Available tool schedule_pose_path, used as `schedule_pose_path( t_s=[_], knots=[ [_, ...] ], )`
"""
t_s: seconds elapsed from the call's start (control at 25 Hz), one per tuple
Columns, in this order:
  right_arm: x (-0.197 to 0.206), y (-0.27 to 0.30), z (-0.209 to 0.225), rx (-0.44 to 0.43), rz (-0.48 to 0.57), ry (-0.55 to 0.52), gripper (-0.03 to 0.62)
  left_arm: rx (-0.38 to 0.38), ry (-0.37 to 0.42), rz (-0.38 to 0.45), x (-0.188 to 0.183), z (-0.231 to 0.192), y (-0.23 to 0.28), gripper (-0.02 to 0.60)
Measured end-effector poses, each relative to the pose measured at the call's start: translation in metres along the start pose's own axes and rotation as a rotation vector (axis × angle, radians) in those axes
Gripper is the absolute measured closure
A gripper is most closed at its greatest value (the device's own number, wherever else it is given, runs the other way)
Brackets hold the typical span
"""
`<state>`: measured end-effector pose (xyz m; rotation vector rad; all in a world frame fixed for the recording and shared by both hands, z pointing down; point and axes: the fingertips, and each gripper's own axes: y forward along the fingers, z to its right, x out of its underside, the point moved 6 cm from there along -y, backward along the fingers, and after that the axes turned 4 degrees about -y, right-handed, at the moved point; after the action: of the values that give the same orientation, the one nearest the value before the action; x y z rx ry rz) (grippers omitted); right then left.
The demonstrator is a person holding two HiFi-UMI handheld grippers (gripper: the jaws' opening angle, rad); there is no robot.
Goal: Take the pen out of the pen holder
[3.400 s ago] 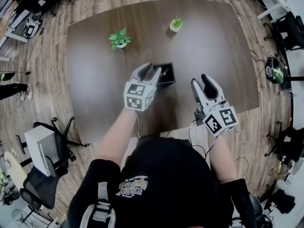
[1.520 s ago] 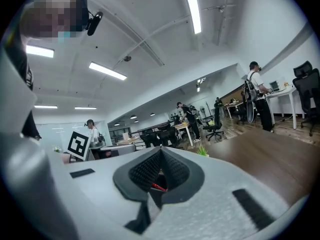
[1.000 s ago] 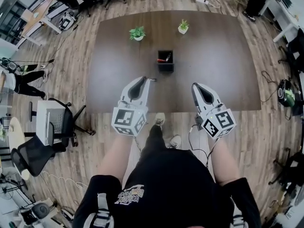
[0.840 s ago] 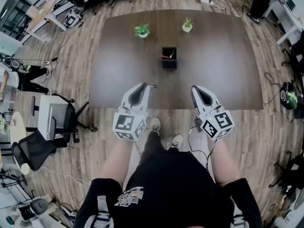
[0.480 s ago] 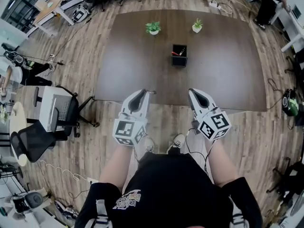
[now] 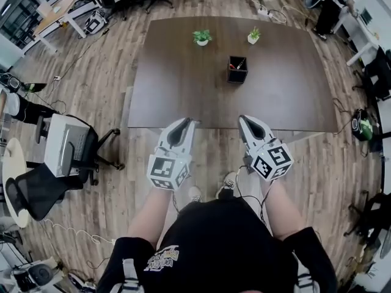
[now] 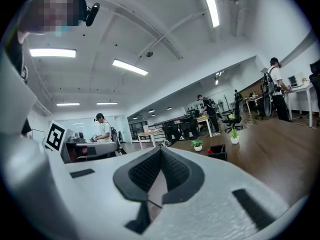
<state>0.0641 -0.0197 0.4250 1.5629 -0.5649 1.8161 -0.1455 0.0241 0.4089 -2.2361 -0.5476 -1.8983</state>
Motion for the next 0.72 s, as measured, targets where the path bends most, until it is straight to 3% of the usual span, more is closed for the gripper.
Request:
schedule_pose_path(
  t_s=[0.2, 0.44, 0.72],
  knots=[
    [0.008, -0.013, -0.038, 0.089, -0.001, -0.006, 0.589, 0.104, -0.004, -0.007, 0.002, -0.009, -0.021, 0.546],
    [0.021, -0.045, -0.054, 0.213, -0.011, 0.005, 0.589, 0.219, -0.019, -0.038, 0.018, -0.001, -0.026, 0.546],
    [0.025, -0.068, -0.059, 0.273, -0.001, 0.015, 0.589, 0.266, -0.020, -0.041, 0.021, 0.013, -0.033, 0.546]
  ],
)
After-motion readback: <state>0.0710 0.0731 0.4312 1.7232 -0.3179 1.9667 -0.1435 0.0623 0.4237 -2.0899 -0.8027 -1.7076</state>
